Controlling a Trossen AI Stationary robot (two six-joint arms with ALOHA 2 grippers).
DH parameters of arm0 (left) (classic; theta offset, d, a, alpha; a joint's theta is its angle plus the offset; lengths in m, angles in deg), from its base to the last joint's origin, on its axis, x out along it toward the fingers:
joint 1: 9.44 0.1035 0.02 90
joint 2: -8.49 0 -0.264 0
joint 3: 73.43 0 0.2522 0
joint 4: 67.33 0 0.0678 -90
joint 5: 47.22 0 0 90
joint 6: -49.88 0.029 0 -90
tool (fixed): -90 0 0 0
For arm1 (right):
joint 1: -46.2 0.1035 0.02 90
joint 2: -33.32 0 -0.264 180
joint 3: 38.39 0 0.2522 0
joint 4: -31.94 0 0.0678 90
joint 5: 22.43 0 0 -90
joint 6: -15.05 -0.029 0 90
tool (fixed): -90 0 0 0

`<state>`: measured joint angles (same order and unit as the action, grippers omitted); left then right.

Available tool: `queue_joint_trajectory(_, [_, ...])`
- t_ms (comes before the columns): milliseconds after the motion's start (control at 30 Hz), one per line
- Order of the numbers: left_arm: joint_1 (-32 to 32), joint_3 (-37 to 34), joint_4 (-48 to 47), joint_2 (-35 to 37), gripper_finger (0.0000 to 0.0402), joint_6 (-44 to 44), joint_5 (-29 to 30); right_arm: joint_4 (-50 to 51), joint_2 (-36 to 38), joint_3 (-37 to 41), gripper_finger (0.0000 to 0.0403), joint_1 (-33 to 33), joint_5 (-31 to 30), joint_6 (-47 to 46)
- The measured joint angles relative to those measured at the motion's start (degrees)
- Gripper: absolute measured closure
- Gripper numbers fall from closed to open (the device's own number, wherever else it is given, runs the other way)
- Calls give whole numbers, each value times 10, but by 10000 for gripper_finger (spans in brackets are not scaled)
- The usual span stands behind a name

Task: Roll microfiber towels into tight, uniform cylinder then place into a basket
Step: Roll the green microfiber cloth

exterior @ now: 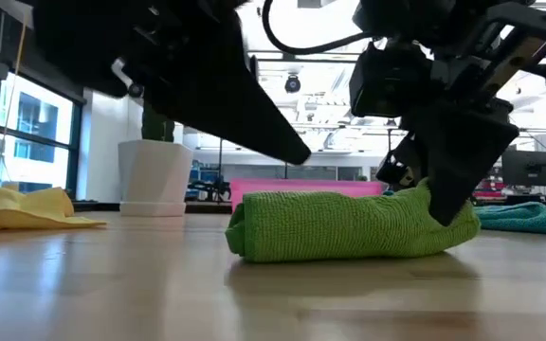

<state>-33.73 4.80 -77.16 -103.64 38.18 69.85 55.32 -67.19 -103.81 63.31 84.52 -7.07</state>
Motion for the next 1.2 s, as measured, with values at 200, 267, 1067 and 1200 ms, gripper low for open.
queue_joint_trajectory(200, [15, 1, 5, -2, 291, -60, -94, 2, 0, 0, 402, 2, 0, -14])
queue_joint_trajectory(267, [11, 1, 5, -4, 291, -57, -96, 2, 0, 0, 402, 2, 1, -14])
queue_joint_trajectory(1067, [28, 3, 7, -68, 204, -63, -61, -8, 0, 0, 394, 5, 0, -8])
queue_joint_trajectory(1200, [39, 4, -9, -68, 215, -133, -83, -9, 0, 0, 393, 19, -3, 16])
